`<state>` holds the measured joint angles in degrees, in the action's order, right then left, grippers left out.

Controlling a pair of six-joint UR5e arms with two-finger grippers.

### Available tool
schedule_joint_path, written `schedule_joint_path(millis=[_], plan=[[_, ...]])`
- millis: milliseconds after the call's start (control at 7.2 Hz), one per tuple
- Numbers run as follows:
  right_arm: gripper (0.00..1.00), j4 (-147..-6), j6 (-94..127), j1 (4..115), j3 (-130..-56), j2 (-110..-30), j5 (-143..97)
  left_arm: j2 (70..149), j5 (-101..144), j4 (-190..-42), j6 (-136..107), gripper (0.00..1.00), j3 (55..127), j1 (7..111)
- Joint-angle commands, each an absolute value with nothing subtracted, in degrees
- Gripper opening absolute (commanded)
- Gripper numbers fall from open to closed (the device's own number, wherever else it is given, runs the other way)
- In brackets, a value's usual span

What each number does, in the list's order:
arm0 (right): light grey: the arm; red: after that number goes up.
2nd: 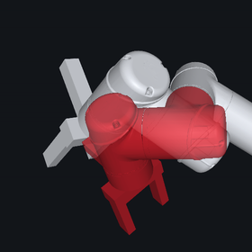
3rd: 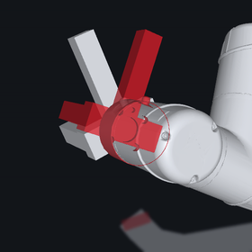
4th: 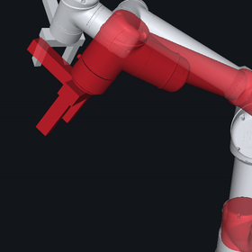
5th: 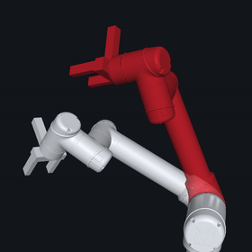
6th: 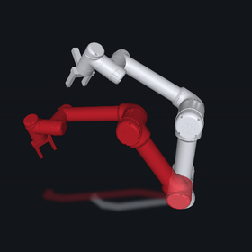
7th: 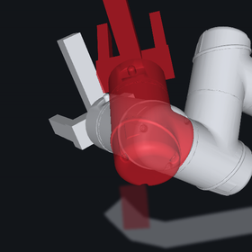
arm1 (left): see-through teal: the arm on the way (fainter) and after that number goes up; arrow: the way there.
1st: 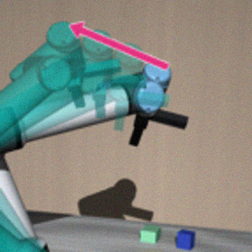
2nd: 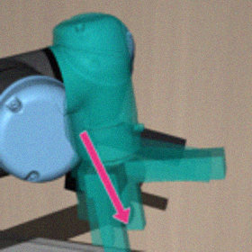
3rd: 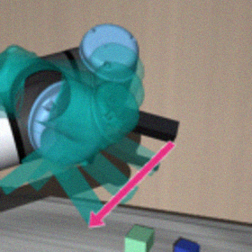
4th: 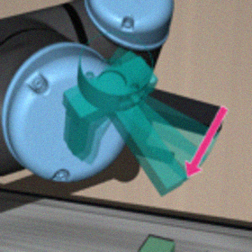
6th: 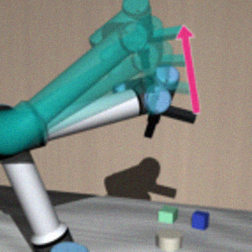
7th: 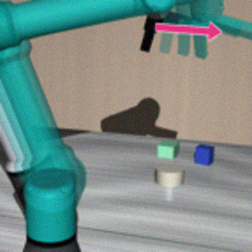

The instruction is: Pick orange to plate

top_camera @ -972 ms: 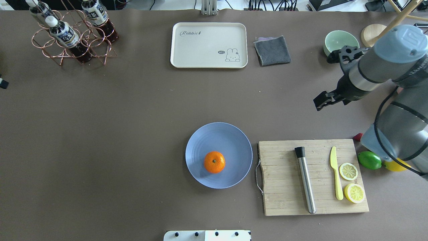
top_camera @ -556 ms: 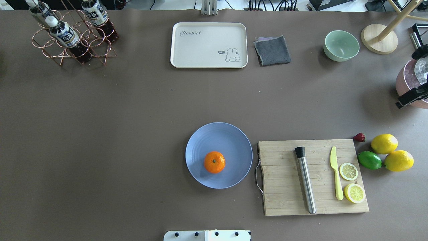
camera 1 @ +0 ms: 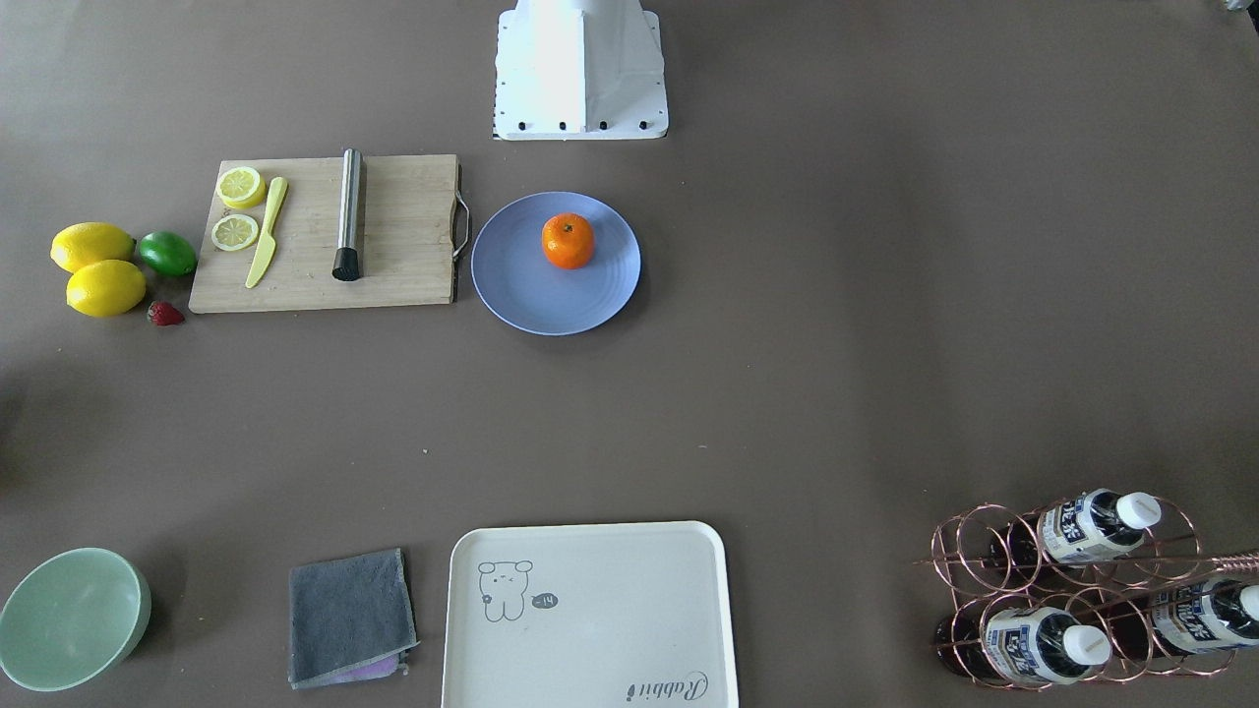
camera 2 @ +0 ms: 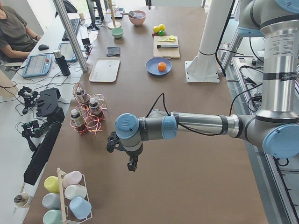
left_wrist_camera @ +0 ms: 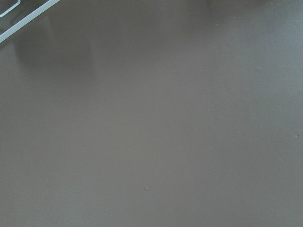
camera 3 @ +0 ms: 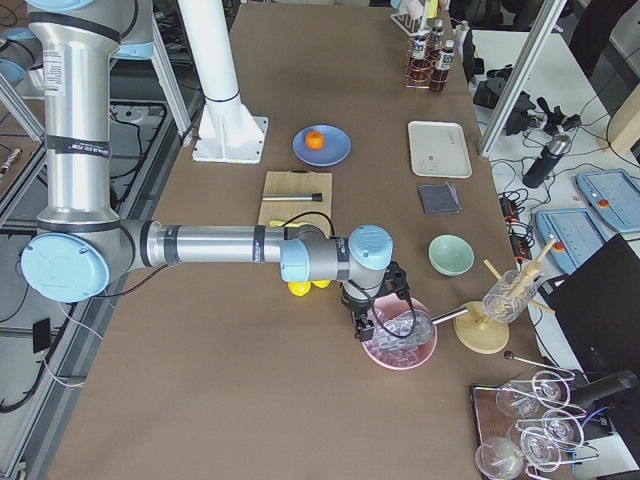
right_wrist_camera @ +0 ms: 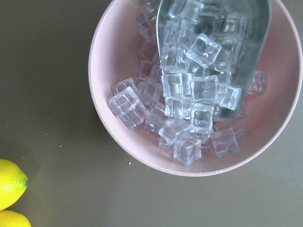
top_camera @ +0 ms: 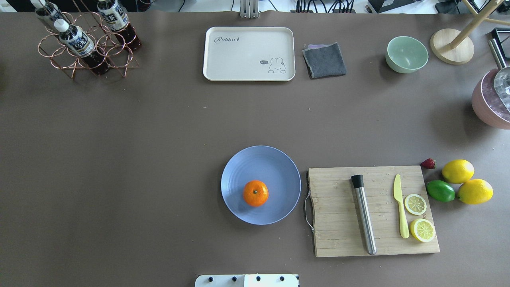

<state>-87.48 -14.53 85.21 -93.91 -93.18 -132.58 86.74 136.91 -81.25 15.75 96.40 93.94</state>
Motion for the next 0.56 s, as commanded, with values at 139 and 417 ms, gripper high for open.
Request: schedule_joint_path(millis=[139, 417], plan=[[1.0, -87.7, -15.3, 87.4, -93.9, -92.9, -133.8, 86.4, 137.0, -84.5, 15.6, 0.98, 96.1, 94.0], [1.0, -90.5, -15.4, 87.4, -94.3, -92.2, -134.0, 86.5, 137.0, -84.6, 15.4, 0.98, 96.2, 94.0]])
